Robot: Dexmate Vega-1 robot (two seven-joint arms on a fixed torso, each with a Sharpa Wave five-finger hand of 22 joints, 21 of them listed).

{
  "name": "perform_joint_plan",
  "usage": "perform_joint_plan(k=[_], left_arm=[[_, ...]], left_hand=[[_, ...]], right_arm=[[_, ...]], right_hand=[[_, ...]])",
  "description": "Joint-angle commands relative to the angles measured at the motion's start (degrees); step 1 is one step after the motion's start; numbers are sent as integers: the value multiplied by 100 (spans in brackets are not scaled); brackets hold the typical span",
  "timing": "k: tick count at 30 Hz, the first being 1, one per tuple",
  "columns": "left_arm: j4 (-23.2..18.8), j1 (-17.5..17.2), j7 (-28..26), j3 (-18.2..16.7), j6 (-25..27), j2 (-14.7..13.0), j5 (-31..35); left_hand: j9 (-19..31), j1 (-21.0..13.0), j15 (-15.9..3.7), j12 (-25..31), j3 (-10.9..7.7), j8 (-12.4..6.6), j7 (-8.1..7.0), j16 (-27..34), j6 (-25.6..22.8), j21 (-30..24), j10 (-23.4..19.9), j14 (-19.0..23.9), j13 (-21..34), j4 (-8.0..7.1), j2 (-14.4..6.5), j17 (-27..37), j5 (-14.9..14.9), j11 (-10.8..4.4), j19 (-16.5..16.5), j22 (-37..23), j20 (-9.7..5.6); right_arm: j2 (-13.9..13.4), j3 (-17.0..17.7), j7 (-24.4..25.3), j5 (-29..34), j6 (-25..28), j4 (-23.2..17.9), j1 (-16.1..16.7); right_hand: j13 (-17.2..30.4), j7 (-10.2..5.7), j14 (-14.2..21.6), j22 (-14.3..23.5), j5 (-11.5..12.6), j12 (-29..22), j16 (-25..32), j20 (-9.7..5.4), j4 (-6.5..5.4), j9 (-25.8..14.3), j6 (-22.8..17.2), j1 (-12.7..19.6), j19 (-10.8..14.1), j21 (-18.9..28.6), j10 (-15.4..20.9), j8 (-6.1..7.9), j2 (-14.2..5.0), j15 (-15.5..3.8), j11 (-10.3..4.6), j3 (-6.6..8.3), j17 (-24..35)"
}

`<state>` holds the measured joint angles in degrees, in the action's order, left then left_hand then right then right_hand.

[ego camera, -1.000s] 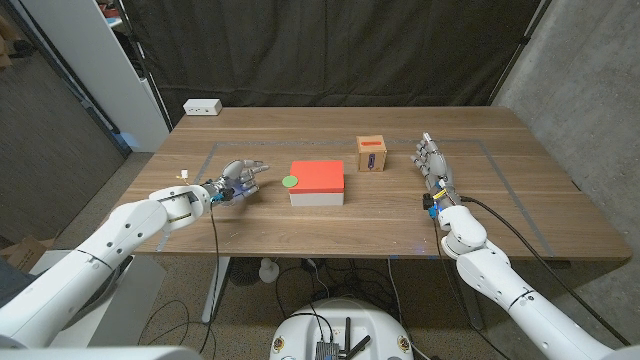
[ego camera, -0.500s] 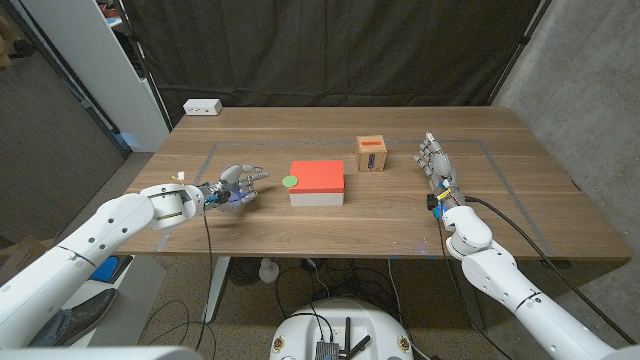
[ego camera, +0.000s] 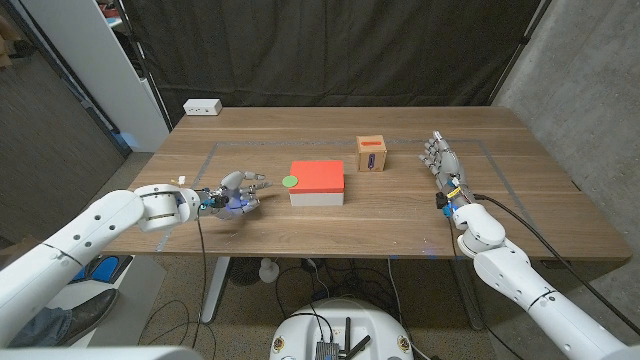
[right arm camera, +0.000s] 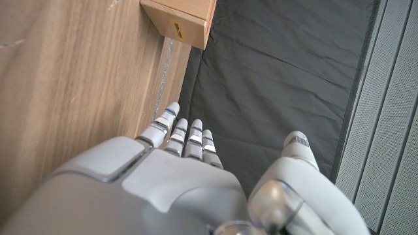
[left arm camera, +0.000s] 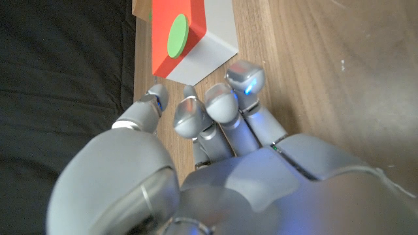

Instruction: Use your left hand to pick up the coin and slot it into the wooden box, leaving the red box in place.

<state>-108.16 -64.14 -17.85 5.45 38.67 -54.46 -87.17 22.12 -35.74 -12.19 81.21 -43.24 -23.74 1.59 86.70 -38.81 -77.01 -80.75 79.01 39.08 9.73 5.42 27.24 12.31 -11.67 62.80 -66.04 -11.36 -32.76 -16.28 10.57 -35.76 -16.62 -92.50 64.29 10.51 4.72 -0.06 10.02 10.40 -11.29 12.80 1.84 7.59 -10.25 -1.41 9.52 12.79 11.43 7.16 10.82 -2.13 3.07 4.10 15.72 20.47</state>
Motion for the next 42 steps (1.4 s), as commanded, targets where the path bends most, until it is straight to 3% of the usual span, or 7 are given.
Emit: perform_joint_plan(k=[1,8,13,19,42], left_arm=[[-220,218,-573,139,403,-320,-471],[-386,517,-1380,355,540,-418,-705],[-273,866,-1278,655,676,-410,-690],[-143,1037,-1087,845,656,-354,-657],[82,1277,-571,1116,659,-240,-538]], left_hand=[[-9,20,0,52,-4,-9,-13,-16,116,61,20,-40,31,13,40,16,-19,-13,36,44,-79],[35,-295,1,-1,20,-93,-97,-20,118,41,30,-41,-39,117,143,12,-22,-16,110,135,-97],[42,-518,5,-29,108,-163,-116,-12,73,36,38,-20,-73,79,196,18,-39,-17,88,219,-89],[11,-547,2,-44,199,-224,-96,-47,4,40,39,-17,-96,8,150,4,-46,-14,53,244,-80],[-14,-477,3,-45,300,-385,-31,-140,-118,187,32,-62,-95,-13,-49,177,-47,-13,91,651,-83]], right_arm=[[-73,73,-365,-273,-27,252,-74],[-70,62,-426,-275,-63,371,-130],[-88,82,-383,-293,-18,375,-124],[-127,123,-349,-301,-6,366,-88],[-180,141,-376,-271,-18,452,-100]], right_hand=[[34,-27,50,5,-18,-23,12,29,48,-23,22,42,23,-2,24,17,-13,2,14,18,-4],[35,-28,53,5,-19,-21,13,29,48,-23,24,43,27,-1,28,18,-14,14,8,16,-7],[35,-38,51,6,-20,-24,12,29,49,-23,25,45,26,-2,41,18,-15,5,18,16,-8],[36,-40,54,6,-20,-27,13,31,49,-23,27,46,26,-2,56,18,-16,16,12,14,-11],[40,-53,67,6,-21,-24,17,36,50,-24,27,53,29,-3,77,22,-25,23,11,13,-18]])
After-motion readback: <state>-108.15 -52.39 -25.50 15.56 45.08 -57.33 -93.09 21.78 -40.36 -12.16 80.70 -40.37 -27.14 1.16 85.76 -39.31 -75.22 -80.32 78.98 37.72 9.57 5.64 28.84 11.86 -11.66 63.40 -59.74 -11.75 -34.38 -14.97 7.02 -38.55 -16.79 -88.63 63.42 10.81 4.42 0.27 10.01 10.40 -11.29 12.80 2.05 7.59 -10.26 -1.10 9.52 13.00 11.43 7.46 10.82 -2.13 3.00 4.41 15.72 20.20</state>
